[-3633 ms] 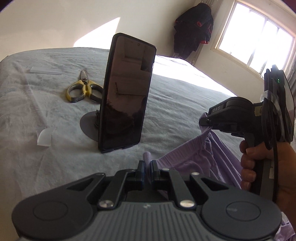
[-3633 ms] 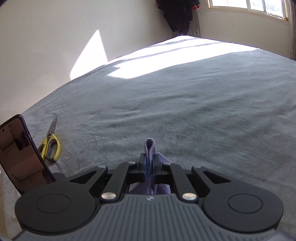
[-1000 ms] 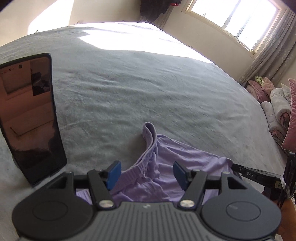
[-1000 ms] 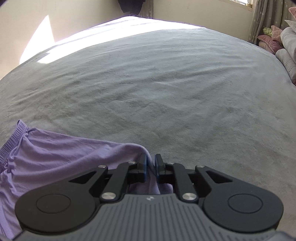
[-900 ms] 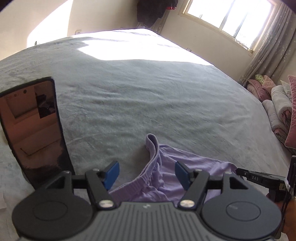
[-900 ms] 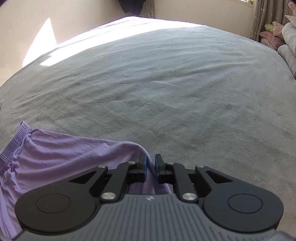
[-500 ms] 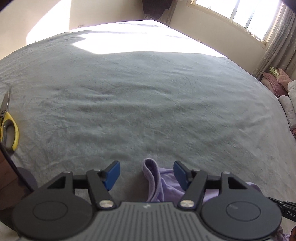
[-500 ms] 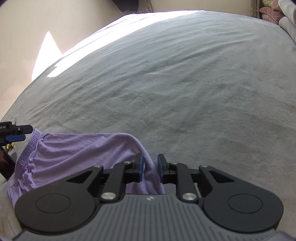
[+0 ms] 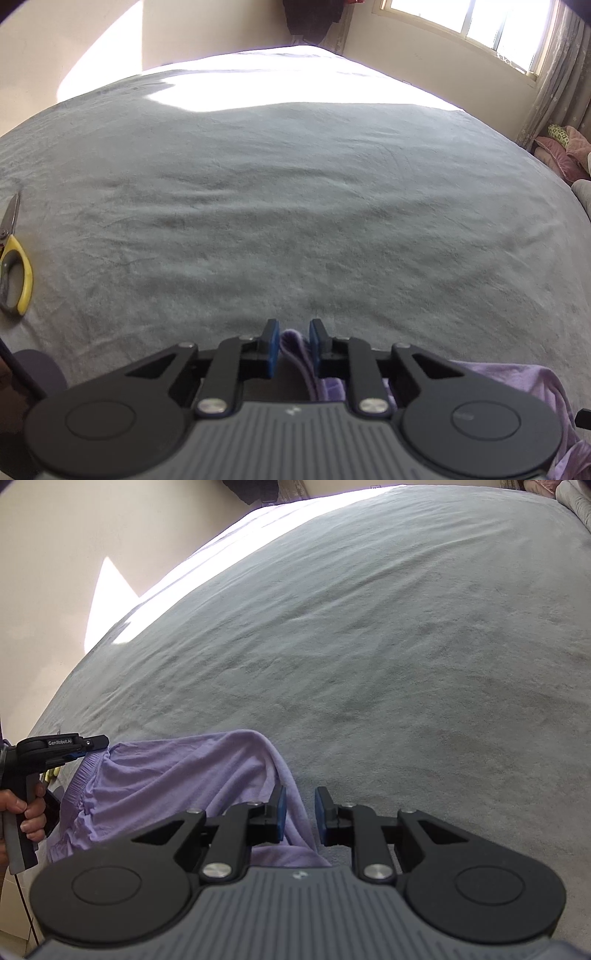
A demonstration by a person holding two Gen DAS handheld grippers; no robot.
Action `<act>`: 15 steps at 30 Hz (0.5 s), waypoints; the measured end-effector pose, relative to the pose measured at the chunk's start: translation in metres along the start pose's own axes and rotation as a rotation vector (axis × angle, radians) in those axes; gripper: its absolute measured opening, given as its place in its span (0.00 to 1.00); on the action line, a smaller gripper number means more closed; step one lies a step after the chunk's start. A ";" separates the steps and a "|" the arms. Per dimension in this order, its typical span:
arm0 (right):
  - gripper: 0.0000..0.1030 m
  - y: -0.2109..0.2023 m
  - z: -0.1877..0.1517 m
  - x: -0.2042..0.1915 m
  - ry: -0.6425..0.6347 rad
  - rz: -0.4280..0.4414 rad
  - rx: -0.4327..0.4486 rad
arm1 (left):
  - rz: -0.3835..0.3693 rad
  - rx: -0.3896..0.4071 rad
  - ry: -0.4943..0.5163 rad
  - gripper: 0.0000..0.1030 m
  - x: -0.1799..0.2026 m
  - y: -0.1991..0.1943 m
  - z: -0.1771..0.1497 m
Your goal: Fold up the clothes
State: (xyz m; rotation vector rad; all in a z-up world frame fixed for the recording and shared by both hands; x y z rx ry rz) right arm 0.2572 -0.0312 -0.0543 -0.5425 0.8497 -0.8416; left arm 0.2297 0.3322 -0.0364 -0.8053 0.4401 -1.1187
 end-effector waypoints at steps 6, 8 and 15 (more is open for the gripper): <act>0.03 0.007 -0.010 -0.010 -0.091 -0.097 -0.003 | 0.034 0.066 0.045 0.05 0.002 -0.007 0.001; 0.03 -0.001 -0.006 -0.013 -0.156 -0.186 0.048 | 0.041 0.114 0.047 0.05 0.002 -0.011 0.004; 0.03 -0.023 0.027 -0.007 -0.255 -0.368 0.172 | -0.013 0.226 0.005 0.05 0.008 -0.008 0.017</act>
Point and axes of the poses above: each gripper's, at about its wrist camera, not at the fingertips, and y roughly the way its jaws point, x to its right, z to its top, the point moved 4 cm from there along y, roughly the way its jaws point, and after that the axes turned 4 degrees about z, right-handed, at the moved point
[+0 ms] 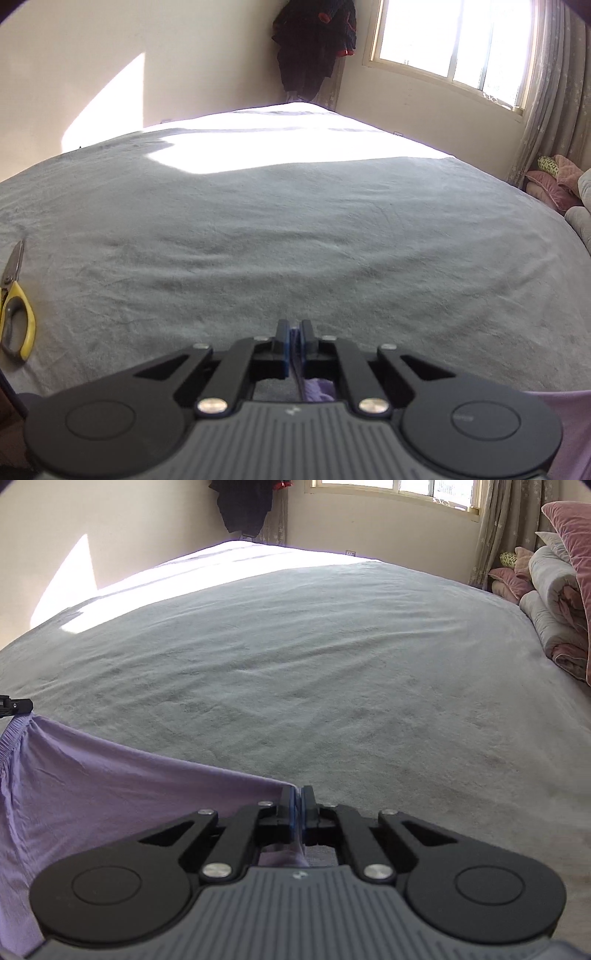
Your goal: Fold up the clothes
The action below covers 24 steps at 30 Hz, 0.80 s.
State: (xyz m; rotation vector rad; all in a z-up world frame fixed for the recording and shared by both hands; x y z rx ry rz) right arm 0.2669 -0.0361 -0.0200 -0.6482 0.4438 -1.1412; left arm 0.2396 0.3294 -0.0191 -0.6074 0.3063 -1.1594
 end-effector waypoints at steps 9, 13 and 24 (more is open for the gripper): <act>0.03 0.040 0.007 0.005 -0.027 -0.104 -0.025 | 0.019 0.022 0.107 0.05 0.022 0.032 -0.002; 0.03 0.058 -0.006 0.001 -0.004 -0.108 -0.071 | 0.041 0.002 0.134 0.08 0.021 0.048 -0.010; 0.43 0.031 -0.004 -0.006 0.049 -0.049 -0.038 | 0.035 -0.023 0.049 0.41 0.006 0.006 -0.003</act>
Point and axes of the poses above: each gripper's, at about its wrist camera, not at the fingertips, and y roughly the way its jaws point, x to its right, z to its top, the point moved 4 cm from there along y, roughly the way its jaws point, and after that the axes turned 4 degrees about z, right-handed, at the moved point
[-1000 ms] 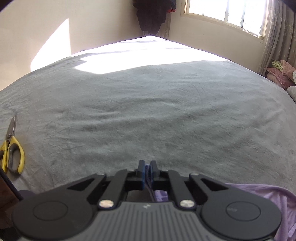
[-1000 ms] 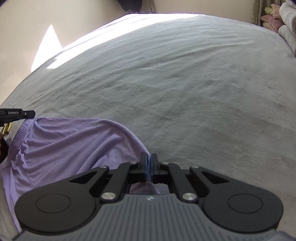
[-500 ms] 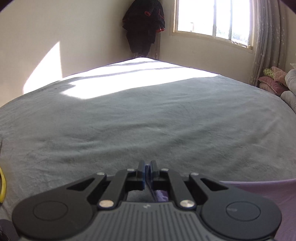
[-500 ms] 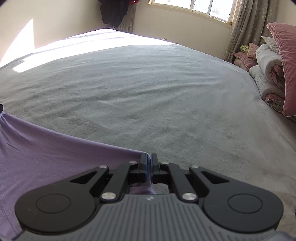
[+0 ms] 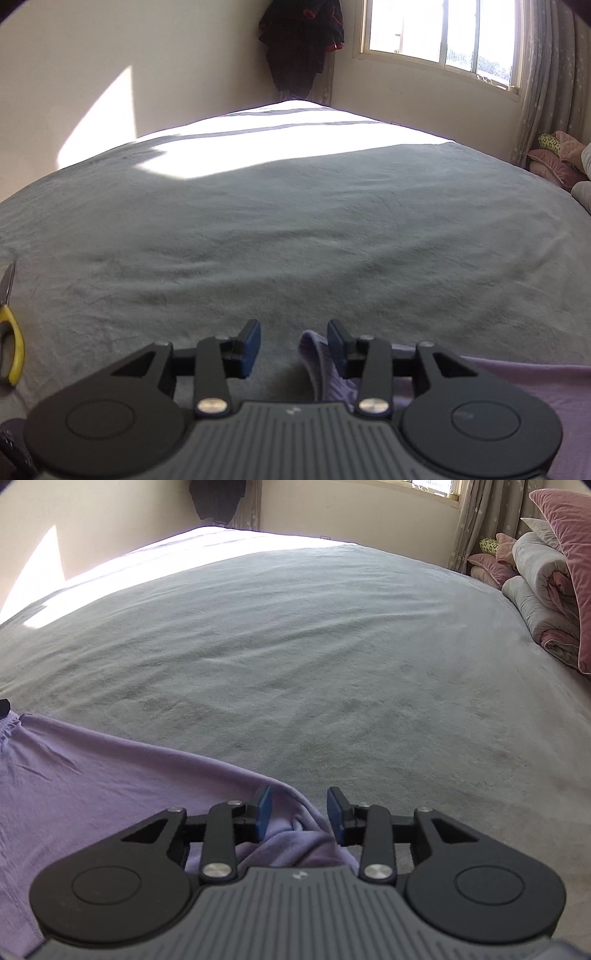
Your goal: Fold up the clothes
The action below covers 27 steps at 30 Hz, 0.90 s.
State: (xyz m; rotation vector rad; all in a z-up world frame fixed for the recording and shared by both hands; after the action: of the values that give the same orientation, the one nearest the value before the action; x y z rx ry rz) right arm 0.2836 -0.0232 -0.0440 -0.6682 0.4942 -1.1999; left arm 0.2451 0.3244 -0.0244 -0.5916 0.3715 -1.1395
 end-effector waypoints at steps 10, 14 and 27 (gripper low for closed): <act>0.43 -0.060 -0.027 -0.038 -0.032 0.130 0.016 | -0.054 -0.093 -0.099 0.43 -0.028 -0.085 -0.033; 0.43 -0.085 -0.045 -0.060 -0.066 0.199 0.019 | -0.070 -0.122 -0.165 0.43 -0.049 -0.116 -0.057; 0.43 -0.167 -0.141 -0.122 -0.209 0.430 -0.002 | -0.168 -0.187 -0.402 0.40 -0.106 -0.132 -0.136</act>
State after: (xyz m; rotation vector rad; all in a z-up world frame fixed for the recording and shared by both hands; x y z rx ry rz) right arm 0.0397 0.0288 -0.0267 -0.6413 0.4351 -0.7166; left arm 0.0316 0.3497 -0.0531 -1.0108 0.0816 -1.1198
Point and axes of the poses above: each gripper's, at about its wrist camera, not at the fingertips, and y roughly the way its jaws point, x to its right, z to its top, the point moved 4 cm from there along y, roughly the way its jaws point, and after that the axes turned 4 degrees about z, right-handed, at the moved point
